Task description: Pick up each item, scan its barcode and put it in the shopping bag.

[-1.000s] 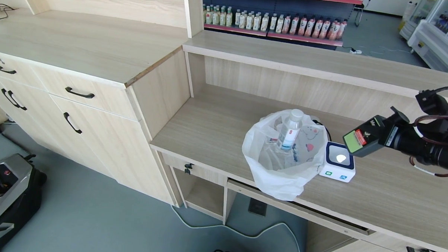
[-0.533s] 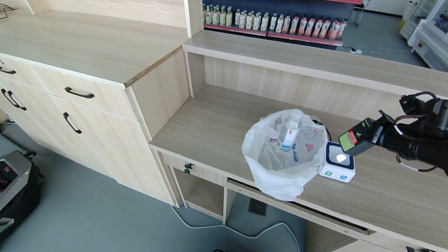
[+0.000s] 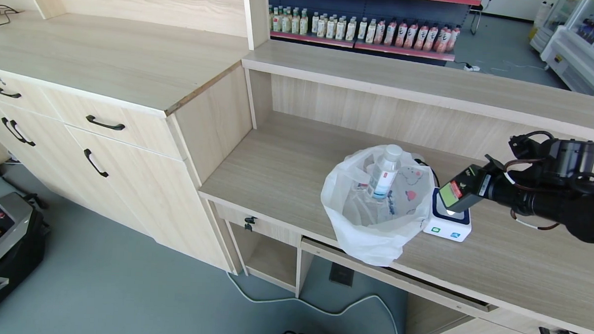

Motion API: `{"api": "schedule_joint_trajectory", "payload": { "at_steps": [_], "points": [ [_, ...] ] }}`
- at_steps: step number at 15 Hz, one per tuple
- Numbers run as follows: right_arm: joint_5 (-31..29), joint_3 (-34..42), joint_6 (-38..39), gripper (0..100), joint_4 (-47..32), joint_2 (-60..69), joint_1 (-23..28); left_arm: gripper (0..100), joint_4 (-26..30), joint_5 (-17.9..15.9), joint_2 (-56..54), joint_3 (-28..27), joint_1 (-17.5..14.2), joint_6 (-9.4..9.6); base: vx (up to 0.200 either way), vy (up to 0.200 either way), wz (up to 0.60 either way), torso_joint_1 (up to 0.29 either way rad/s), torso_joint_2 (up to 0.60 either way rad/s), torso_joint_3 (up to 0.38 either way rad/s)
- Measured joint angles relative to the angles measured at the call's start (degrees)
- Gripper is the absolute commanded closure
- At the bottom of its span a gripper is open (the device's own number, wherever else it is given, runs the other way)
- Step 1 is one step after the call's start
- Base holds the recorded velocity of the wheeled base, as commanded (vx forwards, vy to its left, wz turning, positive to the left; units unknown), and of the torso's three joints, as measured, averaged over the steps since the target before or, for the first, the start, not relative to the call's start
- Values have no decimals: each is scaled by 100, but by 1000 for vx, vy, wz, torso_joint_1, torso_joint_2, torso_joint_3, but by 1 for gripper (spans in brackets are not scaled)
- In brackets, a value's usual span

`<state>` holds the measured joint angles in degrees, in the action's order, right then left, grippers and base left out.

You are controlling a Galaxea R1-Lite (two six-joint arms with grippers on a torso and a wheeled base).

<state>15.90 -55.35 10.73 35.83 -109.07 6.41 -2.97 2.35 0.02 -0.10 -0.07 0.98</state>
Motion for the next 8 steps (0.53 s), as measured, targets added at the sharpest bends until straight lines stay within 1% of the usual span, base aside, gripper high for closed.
{"api": "schedule_joint_trajectory", "payload": {
  "at_steps": [8],
  "points": [
    [-5,-46,22,100,16,-245,-71,0,0,0,0,0,2,0,0,0,0,0,0,0]
  ]
}}
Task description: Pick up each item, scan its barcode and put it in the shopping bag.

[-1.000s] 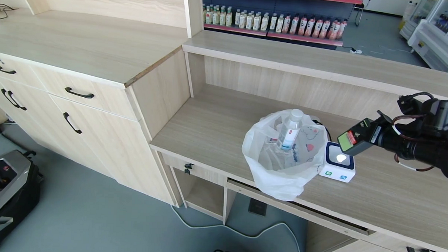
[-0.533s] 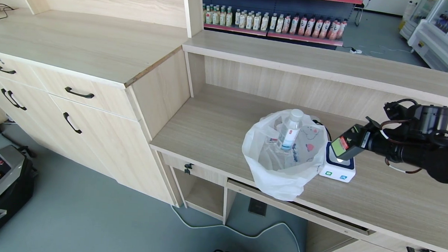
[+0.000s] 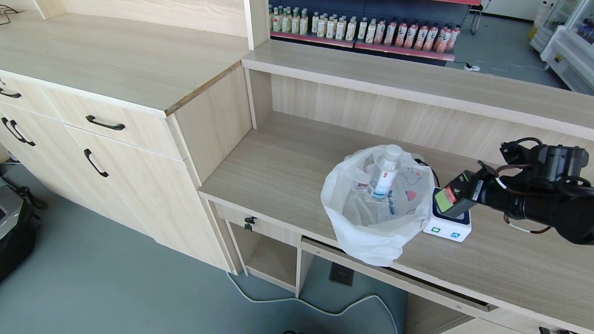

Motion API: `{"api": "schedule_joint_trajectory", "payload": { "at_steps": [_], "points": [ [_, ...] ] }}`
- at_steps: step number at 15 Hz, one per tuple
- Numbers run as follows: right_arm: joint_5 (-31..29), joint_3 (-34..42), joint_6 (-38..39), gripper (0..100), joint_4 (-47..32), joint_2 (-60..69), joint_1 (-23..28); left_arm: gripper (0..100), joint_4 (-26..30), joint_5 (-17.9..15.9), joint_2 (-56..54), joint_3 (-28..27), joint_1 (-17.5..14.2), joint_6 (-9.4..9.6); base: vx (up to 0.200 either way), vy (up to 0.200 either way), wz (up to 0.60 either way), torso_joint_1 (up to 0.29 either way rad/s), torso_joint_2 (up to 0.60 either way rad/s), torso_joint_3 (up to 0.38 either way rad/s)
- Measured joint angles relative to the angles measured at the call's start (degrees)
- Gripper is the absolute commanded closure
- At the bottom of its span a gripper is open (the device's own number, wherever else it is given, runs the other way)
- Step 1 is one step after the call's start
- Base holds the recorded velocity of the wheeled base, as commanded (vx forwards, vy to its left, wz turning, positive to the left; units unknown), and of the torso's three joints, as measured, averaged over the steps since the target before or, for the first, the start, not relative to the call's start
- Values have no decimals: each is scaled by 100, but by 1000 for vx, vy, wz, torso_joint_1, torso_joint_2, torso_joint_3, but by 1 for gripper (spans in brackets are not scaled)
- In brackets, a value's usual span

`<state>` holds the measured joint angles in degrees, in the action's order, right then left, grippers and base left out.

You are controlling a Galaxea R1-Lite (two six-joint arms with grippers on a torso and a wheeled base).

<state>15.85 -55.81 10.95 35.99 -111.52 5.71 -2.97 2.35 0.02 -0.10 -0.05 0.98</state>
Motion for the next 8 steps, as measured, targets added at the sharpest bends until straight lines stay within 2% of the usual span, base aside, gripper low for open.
{"api": "schedule_joint_trajectory", "payload": {
  "at_steps": [8],
  "points": [
    [-4,-361,32,100,99,-278,-100,0,0,0,0,0,-2,0,0,0,0,0,0,0]
  ]
}}
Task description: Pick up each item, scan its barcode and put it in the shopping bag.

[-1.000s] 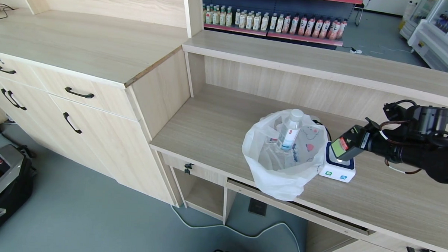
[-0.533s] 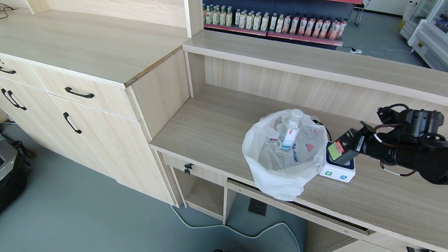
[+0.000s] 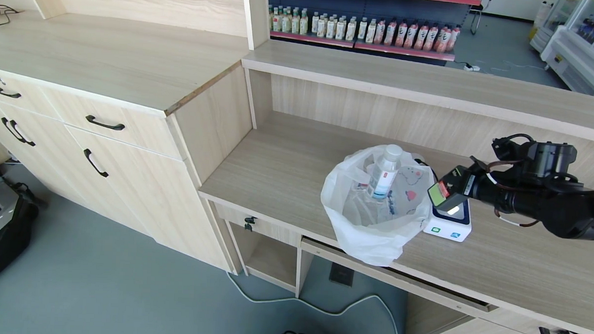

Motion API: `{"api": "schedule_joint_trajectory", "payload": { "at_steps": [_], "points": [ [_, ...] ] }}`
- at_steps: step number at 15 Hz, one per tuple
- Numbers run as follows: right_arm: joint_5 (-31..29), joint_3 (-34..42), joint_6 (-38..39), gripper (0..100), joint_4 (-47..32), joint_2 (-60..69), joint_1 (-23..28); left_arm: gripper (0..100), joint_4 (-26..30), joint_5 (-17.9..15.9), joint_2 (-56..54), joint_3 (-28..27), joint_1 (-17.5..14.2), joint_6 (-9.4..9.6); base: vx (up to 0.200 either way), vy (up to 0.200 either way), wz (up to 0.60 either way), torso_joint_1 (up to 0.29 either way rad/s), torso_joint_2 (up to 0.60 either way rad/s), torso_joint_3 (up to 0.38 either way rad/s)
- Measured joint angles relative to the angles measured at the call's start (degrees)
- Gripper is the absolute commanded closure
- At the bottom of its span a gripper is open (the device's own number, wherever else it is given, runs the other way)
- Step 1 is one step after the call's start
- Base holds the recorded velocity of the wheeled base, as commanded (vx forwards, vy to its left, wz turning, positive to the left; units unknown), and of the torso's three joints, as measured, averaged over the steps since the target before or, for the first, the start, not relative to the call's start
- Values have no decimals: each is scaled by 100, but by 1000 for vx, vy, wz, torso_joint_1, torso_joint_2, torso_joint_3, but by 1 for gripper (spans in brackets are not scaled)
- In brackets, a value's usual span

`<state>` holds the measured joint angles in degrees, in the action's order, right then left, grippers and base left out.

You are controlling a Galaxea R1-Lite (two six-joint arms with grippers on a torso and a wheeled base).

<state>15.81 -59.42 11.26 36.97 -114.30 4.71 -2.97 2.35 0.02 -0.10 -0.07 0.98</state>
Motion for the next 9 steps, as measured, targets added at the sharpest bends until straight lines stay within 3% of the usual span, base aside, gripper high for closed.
{"api": "schedule_joint_trajectory", "payload": {
  "at_steps": [9],
  "points": [
    [6,-251,74,100,-33,-163,0,0,0,0,0,0,0,0,0,0,0,0,0,0]
  ]
}}
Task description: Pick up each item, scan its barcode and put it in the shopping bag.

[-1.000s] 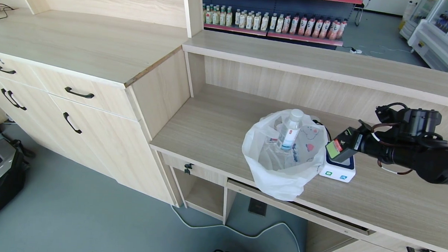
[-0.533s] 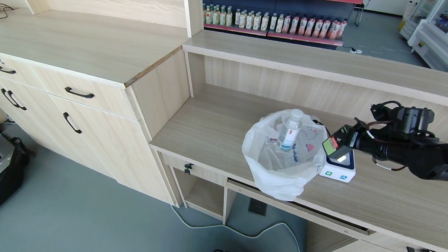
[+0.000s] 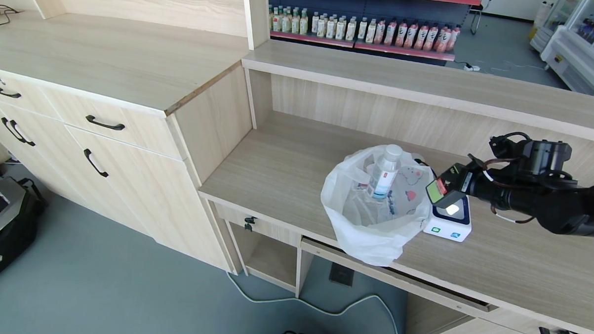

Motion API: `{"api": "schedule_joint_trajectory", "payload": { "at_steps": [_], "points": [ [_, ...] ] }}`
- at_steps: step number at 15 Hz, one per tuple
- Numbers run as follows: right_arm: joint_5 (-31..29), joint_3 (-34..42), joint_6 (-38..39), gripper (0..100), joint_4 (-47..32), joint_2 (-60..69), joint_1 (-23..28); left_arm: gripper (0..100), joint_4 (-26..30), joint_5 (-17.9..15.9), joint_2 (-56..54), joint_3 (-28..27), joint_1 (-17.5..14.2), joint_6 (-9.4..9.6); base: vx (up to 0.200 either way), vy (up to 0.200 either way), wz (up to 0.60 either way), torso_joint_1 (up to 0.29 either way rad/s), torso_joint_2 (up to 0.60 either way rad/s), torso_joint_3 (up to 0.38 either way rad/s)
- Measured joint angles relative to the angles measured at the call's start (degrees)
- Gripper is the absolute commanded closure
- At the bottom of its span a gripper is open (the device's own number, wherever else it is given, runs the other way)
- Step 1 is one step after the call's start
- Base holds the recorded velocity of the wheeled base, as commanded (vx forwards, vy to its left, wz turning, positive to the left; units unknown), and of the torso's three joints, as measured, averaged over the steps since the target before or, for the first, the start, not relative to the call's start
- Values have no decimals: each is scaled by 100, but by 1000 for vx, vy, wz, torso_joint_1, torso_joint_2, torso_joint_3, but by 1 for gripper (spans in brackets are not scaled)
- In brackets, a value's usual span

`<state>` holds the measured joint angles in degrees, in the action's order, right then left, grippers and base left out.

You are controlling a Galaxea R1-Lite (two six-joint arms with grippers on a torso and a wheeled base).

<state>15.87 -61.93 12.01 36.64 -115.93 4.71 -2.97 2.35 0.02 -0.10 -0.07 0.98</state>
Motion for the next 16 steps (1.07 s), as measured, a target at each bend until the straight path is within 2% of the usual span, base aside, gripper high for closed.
{"api": "schedule_joint_trajectory", "payload": {
  "at_steps": [9,12,14,16],
  "points": [
    [11,-33,-18,100,24,-16,-90,0,0,0,0,0,0,0,0,0,0,0,0,0],
    [-6,124,-108,100,17,375,-68,0,0,0,0,0,0,-2,0,0,0,0,0,0],
    [-13,816,-987,100,50,1185,149,0,0,2,0,0,0,0,0,0,0,0,0,0],
    [-22,1990,-2522,100,96,2227,711,0,0,2,0,0,0,0,0,0,0,0,0,0]
  ]
}}
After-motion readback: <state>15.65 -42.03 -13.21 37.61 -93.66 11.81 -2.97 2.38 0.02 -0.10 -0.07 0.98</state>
